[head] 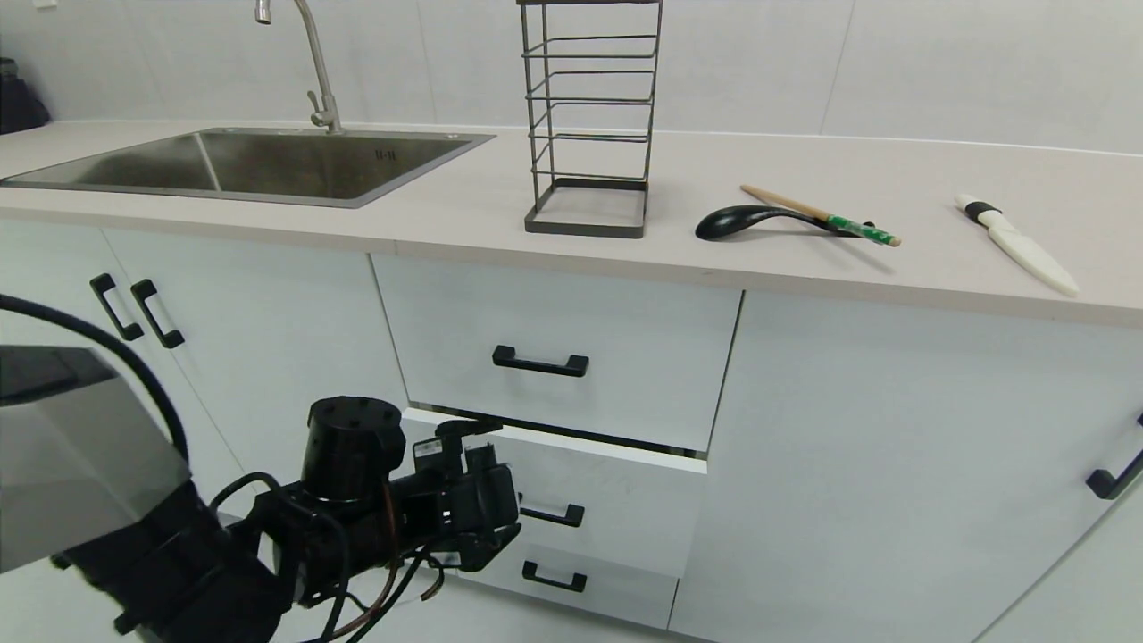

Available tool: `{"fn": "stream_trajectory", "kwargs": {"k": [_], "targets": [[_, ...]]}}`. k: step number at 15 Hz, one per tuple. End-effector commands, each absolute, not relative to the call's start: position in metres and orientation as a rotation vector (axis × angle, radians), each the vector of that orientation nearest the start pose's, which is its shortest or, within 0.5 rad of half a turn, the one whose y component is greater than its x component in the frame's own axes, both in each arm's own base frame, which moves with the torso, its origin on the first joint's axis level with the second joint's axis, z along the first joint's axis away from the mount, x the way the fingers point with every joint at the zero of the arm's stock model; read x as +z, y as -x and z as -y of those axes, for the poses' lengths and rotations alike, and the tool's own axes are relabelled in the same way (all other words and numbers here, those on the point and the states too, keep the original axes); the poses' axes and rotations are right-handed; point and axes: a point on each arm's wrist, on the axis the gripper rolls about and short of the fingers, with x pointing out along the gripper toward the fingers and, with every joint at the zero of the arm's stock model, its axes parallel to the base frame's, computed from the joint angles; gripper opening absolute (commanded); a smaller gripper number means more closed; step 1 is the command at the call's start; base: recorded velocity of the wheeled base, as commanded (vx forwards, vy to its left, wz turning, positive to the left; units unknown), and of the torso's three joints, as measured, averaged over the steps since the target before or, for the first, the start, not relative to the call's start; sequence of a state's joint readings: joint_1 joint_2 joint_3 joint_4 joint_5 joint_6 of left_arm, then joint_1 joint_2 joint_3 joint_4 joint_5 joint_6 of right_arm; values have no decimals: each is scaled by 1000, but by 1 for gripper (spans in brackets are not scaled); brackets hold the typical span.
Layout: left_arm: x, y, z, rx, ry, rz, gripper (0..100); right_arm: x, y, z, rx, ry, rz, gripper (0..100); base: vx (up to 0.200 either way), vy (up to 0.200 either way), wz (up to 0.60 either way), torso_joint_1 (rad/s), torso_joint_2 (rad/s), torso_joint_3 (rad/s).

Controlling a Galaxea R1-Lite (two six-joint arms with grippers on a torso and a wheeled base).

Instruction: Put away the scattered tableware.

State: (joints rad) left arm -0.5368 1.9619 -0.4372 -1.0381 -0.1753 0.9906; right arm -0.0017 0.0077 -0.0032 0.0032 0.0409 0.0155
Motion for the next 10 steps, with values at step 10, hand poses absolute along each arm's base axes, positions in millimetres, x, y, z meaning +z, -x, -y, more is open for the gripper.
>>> {"fn": "stream_trajectory", "kwargs": {"k": [10], "targets": [[16, -289, 168, -863, -1029, -136, 100, 76, 22, -1, 40, -16, -10, 0, 0, 0, 0, 0, 0, 0]]}}
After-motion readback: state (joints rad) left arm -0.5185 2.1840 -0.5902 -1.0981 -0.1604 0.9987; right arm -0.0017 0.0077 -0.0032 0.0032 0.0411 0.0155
